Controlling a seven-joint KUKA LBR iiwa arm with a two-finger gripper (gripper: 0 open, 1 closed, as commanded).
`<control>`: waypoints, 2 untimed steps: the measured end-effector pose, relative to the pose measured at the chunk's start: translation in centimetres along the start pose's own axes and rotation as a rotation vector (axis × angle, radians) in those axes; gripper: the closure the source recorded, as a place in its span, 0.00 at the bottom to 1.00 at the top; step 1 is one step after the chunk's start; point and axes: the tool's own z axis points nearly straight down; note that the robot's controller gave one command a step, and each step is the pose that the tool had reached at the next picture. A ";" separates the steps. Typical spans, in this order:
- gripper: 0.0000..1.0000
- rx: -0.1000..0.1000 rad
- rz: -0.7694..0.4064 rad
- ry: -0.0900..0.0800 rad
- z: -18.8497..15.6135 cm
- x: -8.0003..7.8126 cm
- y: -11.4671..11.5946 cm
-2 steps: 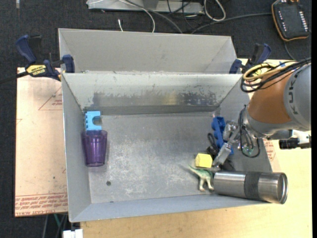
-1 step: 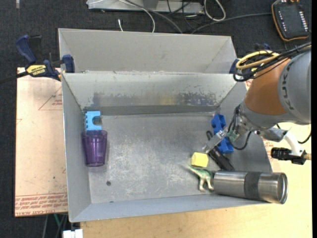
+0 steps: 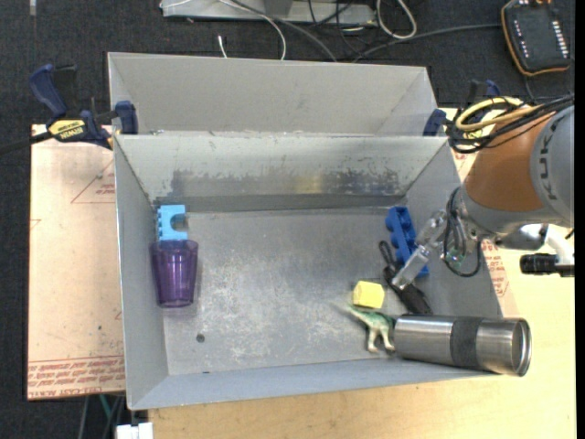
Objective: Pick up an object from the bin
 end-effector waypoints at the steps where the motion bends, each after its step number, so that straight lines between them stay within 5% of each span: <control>1: 0.00 -0.001 0.205 -0.011 2.6 1.1 3.1; 2: 1.00 -0.011 0.204 -0.003 2.7 0.2 2.3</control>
Offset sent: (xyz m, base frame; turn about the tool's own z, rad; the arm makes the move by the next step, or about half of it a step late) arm 0.0095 0.0141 -0.0299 0.2086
